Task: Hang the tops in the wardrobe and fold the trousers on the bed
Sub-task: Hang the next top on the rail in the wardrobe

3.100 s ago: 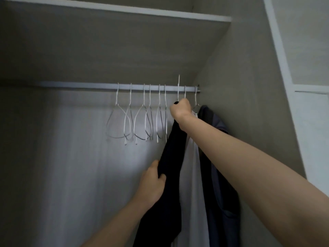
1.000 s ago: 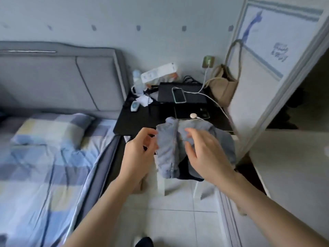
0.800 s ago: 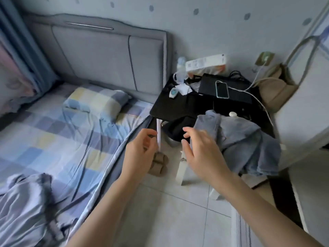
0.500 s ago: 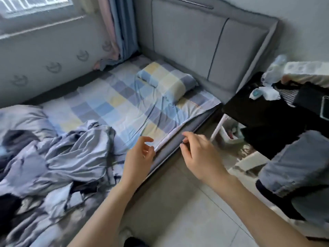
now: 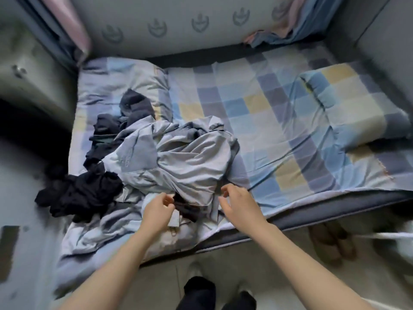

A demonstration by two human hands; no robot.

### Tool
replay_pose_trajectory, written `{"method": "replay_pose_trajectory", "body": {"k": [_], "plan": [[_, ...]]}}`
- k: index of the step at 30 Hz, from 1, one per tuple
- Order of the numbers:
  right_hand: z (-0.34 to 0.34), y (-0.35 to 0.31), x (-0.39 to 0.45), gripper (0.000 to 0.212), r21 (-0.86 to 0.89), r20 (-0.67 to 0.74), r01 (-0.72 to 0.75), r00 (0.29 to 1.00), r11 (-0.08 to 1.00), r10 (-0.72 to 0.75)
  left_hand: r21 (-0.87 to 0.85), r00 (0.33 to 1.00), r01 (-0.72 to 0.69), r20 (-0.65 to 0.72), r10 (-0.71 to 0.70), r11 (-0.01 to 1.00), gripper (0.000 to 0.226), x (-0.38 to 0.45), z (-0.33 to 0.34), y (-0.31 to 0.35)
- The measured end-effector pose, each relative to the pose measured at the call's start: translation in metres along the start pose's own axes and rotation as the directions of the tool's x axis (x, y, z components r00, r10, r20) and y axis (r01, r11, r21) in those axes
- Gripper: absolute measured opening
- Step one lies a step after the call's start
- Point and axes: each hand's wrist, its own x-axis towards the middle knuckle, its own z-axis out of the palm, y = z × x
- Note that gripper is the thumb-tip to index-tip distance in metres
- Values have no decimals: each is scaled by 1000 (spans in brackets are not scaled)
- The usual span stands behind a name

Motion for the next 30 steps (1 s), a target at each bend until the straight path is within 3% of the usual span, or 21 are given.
{"method": "replay_pose_trajectory", "body": {"k": [2,8,17,20,22,23,25,26,28,30], "plan": [[15,1,38,35,-2,100,-4,995,1000,4,27,996,81,34,-82,996,9,29,-2,-13],[83,-2,165,33,20,335,6,942,1000,-12,-175,922,386,36,-386,906,3,111,9,-61],[207,-52,303,34,172,521,-83,854,982,-19,-386,841,483,-44,-539,786,38,192,27,-142],[252,-78,330,40,478,502,-183,860,859,-96,-508,816,470,-60,-574,722,48,211,32,-168],[274,-89,337,50,563,473,-241,878,791,-69,-580,800,464,-49,-597,669,52,220,36,-181],[282,-90,339,44,575,466,-267,884,773,-42,-604,797,463,-38,-603,649,53,222,38,-185],[287,-91,335,11,576,458,-303,889,759,7,-649,794,451,-21,-608,612,54,221,40,-189],[285,-92,331,7,584,469,-319,883,746,11,-665,794,450,-8,-607,596,58,219,41,-190],[267,-91,317,17,637,512,-378,859,671,-3,-637,806,450,-12,-592,626,70,212,39,-188],[235,-82,299,17,728,501,-413,865,547,-12,-533,847,428,-45,-530,730,83,204,34,-184]]}}
